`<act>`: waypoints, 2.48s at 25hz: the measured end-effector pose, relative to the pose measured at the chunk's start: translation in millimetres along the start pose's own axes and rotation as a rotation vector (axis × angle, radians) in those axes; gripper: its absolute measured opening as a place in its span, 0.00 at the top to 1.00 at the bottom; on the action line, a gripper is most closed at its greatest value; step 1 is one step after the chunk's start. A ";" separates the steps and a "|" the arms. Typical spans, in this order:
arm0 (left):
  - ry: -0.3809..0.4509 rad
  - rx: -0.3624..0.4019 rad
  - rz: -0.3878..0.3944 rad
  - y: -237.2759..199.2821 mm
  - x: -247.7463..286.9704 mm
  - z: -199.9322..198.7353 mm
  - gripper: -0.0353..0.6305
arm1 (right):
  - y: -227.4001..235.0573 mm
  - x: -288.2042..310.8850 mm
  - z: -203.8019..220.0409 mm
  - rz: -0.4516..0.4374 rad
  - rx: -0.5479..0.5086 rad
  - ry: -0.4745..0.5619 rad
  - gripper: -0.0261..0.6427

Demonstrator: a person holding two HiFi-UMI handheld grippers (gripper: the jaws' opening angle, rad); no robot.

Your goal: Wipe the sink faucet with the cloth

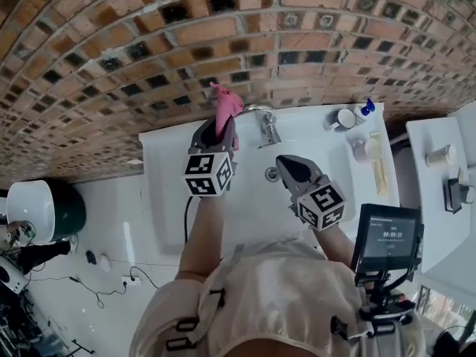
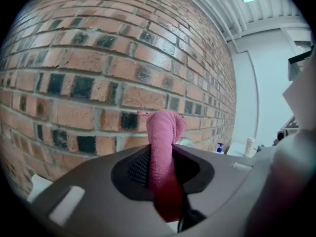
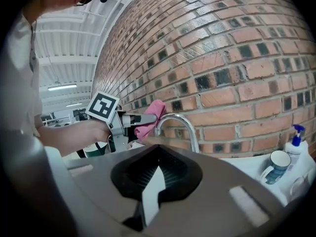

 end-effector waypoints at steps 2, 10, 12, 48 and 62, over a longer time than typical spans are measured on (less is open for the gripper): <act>-0.003 0.035 0.032 16.6 4.3 -3.5 0.81 | -1.3 -1.2 2.7 -0.010 0.010 0.000 0.97; -0.070 0.035 0.181 75.0 37.2 5.6 0.81 | 13.8 -11.7 10.9 0.002 0.053 0.030 0.97; -0.110 -0.074 0.222 80.1 49.9 22.1 0.81 | 19.4 -15.1 14.5 0.010 0.070 0.038 0.97; 0.024 -0.050 -0.047 -6.4 -84.9 2.7 0.81 | -46.2 11.4 4.0 -0.133 0.022 0.051 0.97; -0.184 -0.120 -0.334 -136.0 -212.3 120.0 0.81 | -150.6 61.2 36.0 -0.235 0.039 -0.063 0.97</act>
Point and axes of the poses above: the fingertips, and each gripper's own axes: x forward along the fingers, y to its right, z out of its underside, the point moved 6 cm from there along -x, backward along the fingers, and after that the axes turned 8 degrees about -x, right-handed, at the moved point
